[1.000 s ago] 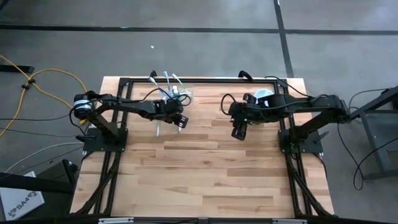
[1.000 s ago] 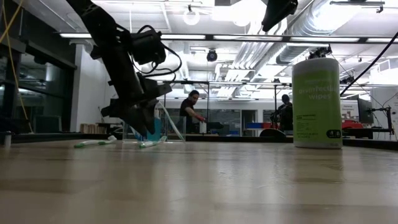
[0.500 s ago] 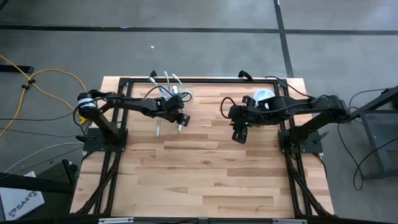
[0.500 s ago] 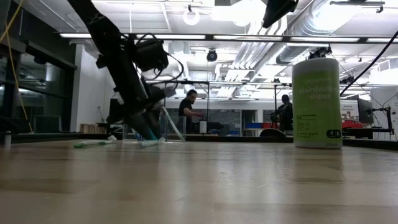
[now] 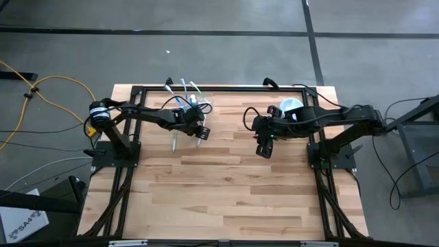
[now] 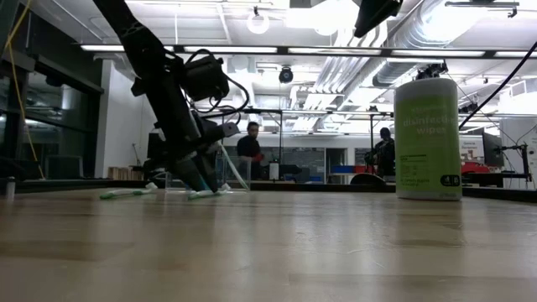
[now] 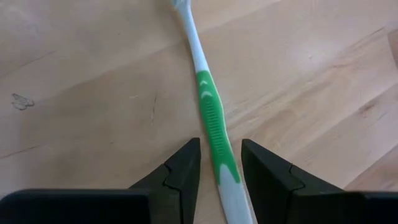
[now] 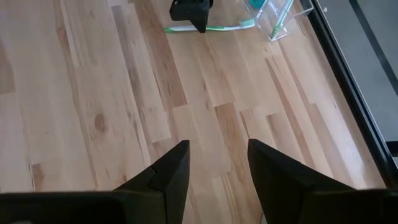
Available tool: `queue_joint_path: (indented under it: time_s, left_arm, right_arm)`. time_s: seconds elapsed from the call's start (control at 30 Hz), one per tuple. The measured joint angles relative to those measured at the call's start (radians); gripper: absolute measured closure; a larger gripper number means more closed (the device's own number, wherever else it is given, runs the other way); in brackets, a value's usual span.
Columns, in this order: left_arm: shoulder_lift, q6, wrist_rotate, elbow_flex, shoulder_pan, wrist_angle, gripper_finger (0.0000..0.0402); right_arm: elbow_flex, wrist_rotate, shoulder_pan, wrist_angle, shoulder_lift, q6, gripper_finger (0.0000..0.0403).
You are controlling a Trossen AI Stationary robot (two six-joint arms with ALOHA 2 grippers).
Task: Pick & Place toothbrushing station
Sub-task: Put the right green toothbrush into the right section of the transparent organizer
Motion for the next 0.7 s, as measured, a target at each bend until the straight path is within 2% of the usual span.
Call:
queue_joint_path:
  time_s: [0.43,0.7]
  left_arm:
    - [0.011,-0.003,-0.093,-0.001,-0.015,0.006,0.0289]
    - [0.05,-0.002,-0.126,-0.001,-0.016,0.0,0.033]
  right_arm:
    - [0.0,0.001,0.0,0.0,0.0,0.0,0.025]
    - [0.0,-0.001,0.0,0.0,0.0,0.002,0.025]
